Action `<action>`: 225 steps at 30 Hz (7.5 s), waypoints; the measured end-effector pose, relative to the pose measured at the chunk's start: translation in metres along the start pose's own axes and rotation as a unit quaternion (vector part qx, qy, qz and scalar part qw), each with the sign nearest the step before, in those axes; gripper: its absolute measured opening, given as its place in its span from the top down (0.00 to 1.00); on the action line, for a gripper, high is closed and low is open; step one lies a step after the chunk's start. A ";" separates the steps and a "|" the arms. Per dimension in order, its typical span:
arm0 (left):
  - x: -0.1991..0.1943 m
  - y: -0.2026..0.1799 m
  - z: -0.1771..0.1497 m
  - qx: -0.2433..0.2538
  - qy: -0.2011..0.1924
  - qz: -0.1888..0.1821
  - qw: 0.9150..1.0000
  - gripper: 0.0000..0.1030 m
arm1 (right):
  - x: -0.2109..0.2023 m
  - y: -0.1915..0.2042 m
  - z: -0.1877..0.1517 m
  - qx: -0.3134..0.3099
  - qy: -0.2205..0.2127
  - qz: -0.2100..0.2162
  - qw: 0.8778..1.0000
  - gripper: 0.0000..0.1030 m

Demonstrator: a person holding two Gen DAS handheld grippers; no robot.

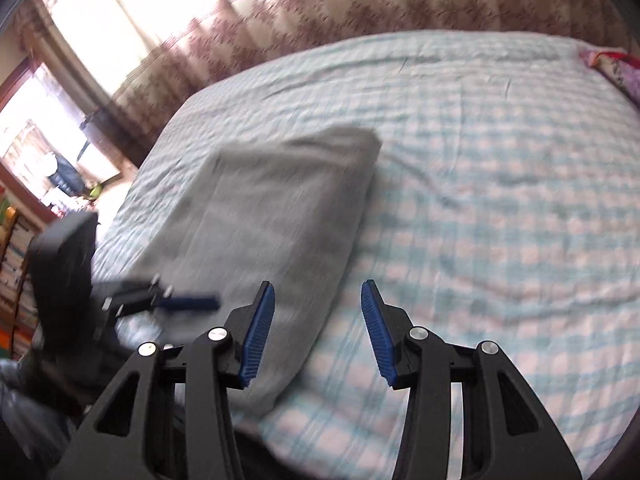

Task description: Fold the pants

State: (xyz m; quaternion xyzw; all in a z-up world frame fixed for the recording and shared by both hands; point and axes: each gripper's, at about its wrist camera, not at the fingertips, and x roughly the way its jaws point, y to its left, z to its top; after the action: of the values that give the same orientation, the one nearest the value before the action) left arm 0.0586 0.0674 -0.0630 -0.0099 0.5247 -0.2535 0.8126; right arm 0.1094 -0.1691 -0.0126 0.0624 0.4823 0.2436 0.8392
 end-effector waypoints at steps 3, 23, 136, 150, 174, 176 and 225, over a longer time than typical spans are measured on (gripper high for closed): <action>0.002 -0.006 -0.003 0.007 -0.001 0.002 1.000 0.44 | 0.026 0.001 0.030 0.006 -0.009 -0.012 1.000 0.55; 0.009 -0.004 -0.018 0.033 -0.014 -0.002 0.999 0.43 | 0.169 0.020 0.094 -0.049 0.040 -0.125 0.990 0.56; 0.010 0.218 0.030 -0.168 0.005 -0.117 0.979 0.36 | 0.157 0.025 0.017 0.130 0.073 0.076 0.986 0.29; -0.016 0.204 0.025 -0.155 -0.038 -0.103 0.982 0.54 | 0.146 0.042 0.043 0.090 0.041 0.106 0.989 0.74; 0.008 0.109 0.169 -0.105 -0.072 -0.129 0.984 0.59 | 0.024 -0.060 0.131 0.086 -0.084 0.062 0.991 0.81; 0.021 0.099 0.187 -0.102 -0.069 -0.138 0.983 0.59 | 0.016 -0.079 0.142 0.088 -0.092 0.051 0.991 0.81; 0.110 0.023 0.262 0.008 -0.070 0.009 0.998 0.32 | 0.066 -0.143 0.201 0.040 -0.107 -0.132 0.985 0.44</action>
State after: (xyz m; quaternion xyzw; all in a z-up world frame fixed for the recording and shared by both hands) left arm 0.3279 -0.0248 -0.0449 -0.0162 0.4650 -0.2487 0.8495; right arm 0.3552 -0.2373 -0.0064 0.0571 0.4029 0.1030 0.9076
